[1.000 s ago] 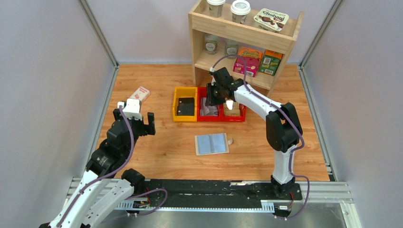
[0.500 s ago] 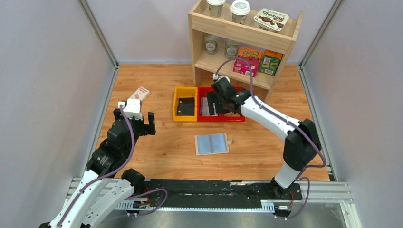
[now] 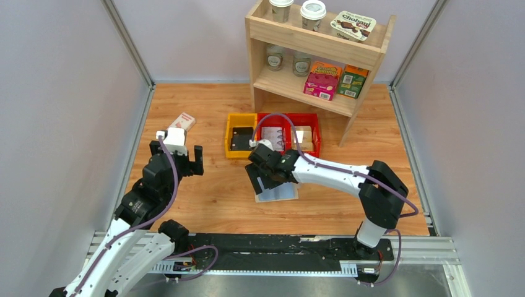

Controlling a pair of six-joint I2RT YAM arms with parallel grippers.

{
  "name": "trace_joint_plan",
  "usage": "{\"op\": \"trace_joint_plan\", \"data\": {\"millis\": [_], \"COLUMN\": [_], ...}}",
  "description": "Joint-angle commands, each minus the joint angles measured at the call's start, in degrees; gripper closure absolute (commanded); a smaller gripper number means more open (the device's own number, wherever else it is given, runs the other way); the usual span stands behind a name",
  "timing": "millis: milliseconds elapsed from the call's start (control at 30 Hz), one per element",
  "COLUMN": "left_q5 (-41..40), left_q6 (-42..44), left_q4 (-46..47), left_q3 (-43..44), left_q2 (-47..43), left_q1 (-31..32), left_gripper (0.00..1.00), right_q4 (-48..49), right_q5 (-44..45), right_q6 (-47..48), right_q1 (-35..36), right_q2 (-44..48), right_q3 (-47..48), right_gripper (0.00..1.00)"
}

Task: Take the credit cards out of the card holder
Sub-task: Remove the credit card from the card holder.

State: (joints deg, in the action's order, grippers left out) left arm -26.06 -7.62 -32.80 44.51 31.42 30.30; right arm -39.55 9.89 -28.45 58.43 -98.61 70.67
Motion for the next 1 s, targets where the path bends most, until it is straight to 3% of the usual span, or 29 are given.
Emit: {"op": "trace_joint_plan", "data": {"millis": [0, 367, 767, 967], "left_q5": [-0.66, 2.15, 25.51, 28.34], "left_q6": [-0.29, -2.39, -17.42, -22.35], "left_q4": [0.54, -0.07, 2.73, 6.6], "left_q3": [0.05, 1.45, 2.87, 1.02], "left_q2": [0.57, 3.55, 12.79, 17.26], "left_q1": [0.02, -0.16, 0.19, 3.79], "left_gripper": [0.0, 0.0, 0.17, 0.22], "right_q4": [1.4, 0.18, 7.73, 10.36], "right_q5": [0.13, -0.93, -8.39, -12.34], "right_q6": [-2.31, -2.4, -2.14, -2.05], "right_q1": [0.01, -0.16, -4.47, -6.14], "right_q2": [-4.66, -10.2, -4.23, -2.82], "right_q3": [2.01, 3.42, -5.28, -7.92], "right_gripper": [0.13, 0.18, 0.56, 0.66]}}
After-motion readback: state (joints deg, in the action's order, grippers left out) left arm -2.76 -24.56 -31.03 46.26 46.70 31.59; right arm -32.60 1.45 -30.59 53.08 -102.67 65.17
